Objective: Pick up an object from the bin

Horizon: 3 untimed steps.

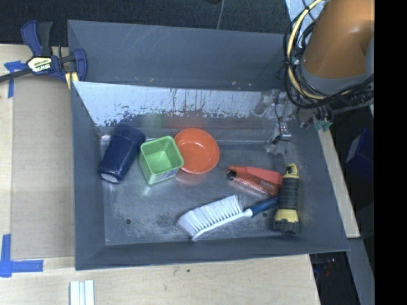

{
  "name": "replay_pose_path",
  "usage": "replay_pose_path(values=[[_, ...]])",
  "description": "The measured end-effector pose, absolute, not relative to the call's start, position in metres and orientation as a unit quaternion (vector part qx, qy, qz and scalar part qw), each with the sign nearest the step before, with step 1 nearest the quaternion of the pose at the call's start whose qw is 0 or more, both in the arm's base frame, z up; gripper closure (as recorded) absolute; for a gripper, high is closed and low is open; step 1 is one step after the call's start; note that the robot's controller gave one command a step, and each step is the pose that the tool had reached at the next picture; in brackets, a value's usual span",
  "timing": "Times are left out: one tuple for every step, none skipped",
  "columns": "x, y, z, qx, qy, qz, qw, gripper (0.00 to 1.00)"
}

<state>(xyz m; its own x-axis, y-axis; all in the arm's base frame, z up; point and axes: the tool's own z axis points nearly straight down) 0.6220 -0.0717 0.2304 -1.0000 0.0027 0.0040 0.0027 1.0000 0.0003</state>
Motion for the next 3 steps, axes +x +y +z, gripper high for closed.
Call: replay_pose_path(values=[[0.624,-0.071,0.235,0.000,-1.000,0.000,-0.002,0.00],[0.615,-0.109,0.092,-0.072,-0.997,0.000,-0.005,0.00],[0.607,-0.111,0.142,-0.049,-0.999,0.001,-0.008,0.00]])
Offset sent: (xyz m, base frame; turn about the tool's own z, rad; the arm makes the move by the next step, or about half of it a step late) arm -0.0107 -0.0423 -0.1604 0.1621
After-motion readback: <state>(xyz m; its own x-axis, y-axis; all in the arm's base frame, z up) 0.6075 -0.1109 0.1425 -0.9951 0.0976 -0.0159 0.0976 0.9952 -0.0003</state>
